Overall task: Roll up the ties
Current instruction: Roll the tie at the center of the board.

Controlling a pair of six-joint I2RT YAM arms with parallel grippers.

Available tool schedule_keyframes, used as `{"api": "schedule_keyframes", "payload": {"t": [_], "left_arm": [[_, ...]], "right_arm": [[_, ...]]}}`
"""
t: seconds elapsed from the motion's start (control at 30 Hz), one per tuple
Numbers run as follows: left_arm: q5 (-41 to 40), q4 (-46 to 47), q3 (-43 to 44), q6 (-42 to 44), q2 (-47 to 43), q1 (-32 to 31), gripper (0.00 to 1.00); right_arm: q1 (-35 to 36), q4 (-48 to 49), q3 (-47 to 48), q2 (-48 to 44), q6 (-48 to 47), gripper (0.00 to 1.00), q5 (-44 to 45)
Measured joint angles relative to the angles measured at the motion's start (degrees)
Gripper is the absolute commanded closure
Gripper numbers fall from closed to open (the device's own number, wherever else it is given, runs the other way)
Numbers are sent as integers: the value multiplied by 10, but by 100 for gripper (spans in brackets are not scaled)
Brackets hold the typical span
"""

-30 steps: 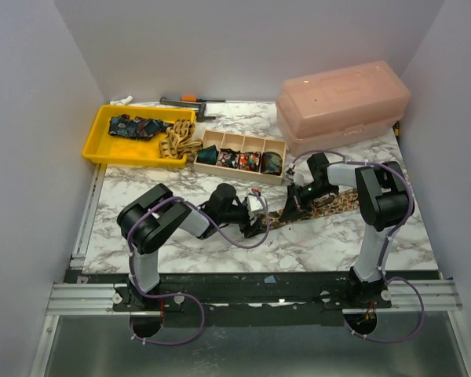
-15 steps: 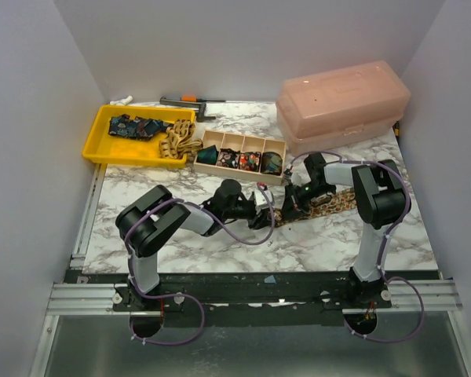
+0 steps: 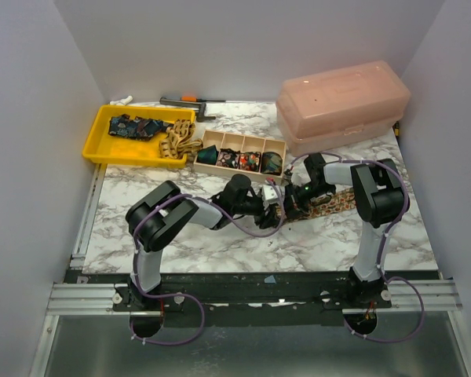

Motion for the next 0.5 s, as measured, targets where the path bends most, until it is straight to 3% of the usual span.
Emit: {"api": "schedule_keyframes", "payload": {"t": [0.13, 0.33, 0.5], "left_arm": [[2, 15, -55, -5, -13, 27, 25], [18, 29, -110, -9, -59, 76, 18], [30, 61, -119, -7, -82, 65, 7]], "right_arm": [[2, 2, 0, 0, 5, 100, 1], [2, 4, 0, 2, 11, 100, 0], [2, 4, 0, 2, 15, 100, 0]]}}
